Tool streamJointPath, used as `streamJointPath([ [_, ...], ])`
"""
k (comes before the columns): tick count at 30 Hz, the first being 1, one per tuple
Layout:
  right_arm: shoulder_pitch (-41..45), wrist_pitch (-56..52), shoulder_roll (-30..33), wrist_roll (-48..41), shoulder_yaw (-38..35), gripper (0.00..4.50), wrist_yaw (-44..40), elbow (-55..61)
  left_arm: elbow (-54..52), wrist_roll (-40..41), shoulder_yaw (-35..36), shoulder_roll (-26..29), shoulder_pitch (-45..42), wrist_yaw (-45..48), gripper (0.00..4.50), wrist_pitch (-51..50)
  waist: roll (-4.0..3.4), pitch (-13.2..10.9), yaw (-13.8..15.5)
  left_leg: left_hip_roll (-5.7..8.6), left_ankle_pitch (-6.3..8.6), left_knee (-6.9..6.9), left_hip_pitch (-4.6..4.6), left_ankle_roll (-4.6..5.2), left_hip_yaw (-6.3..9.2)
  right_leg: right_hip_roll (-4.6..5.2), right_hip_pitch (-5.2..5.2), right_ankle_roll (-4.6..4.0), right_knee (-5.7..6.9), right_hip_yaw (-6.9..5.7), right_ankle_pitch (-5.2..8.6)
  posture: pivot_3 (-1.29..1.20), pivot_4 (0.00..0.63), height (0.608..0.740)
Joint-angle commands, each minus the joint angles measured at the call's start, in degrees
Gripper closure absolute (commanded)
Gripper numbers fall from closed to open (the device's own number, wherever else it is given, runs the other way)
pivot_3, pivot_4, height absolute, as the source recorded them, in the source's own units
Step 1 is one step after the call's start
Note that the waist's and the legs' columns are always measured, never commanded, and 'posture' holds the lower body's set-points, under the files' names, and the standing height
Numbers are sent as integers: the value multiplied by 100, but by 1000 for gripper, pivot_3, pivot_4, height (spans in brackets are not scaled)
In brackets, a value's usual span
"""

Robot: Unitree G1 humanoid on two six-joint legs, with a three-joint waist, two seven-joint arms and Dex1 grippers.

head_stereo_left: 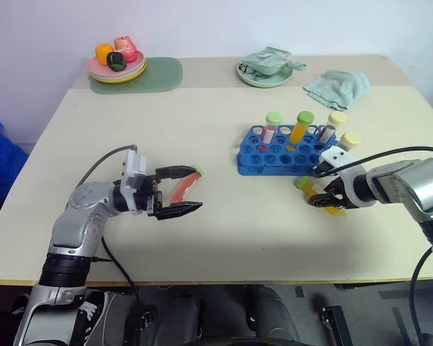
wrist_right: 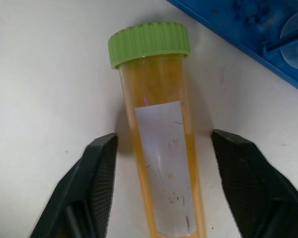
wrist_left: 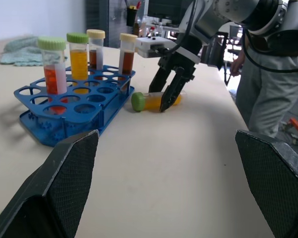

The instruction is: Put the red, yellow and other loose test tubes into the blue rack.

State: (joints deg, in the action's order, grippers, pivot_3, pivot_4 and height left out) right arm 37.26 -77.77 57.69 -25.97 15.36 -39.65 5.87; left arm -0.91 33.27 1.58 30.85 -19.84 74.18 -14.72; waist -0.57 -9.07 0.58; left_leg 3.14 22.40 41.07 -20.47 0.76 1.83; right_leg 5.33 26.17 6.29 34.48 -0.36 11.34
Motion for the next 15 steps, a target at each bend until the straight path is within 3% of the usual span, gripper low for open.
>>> streamJointPath([
  [1, 58, -14, -15, 71, -82, 1235, -27, 128, -196, 130, 107, 8, -18, -31, 0, 10, 0, 0, -1, 0, 0, 0, 0, 0, 0, 0, 0, 0, 0, 0, 0, 0, 150, 740],
  [3, 56, -27, -32, 83, -94, 1235, -35, 137, -197, 128, 105, 1, -23, -42, 0, 12, 0, 0, 0, 0, 0, 0, 0, 0, 0, 0, 0, 0, 0, 0, 0, 0, 150, 740],
  [4, 56, -28, -39, 90, -99, 1513, -42, 136, -197, 125, 103, 0, -25, -46, 0, 17, 0, 0, 0, 0, 0, 0, 0, 0, 0, 0, 0, 0, 0, 0, 0, 0, 150, 740],
  [6, 58, -33, -57, 100, -110, 2149, -52, 132, -201, 128, 101, 1, -26, -55, 0, 17, 0, 0, -1, 0, 0, 0, 0, 0, 0, 0, 0, 0, 0, 0, 0, 0, 150, 740],
  [9, 66, -34, -68, 124, -114, 3583, -56, 148, -220, 139, 103, 4, -19, -72, 0, 10, 0, 0, 1, 0, 0, 0, 0, 0, 0, 0, 0, 0, 0, 0, 0, 0, 150, 740],
  [15, 12, -158, -71, -239, -451, 3583, -313, 500, -252, 144, 109, 19, 14, -85, 0, 9, 0, 0, 0, 0, 0, 0, 0, 0, 0, 0, 1, 0, 0, 0, 0, 0, 150, 740],
])
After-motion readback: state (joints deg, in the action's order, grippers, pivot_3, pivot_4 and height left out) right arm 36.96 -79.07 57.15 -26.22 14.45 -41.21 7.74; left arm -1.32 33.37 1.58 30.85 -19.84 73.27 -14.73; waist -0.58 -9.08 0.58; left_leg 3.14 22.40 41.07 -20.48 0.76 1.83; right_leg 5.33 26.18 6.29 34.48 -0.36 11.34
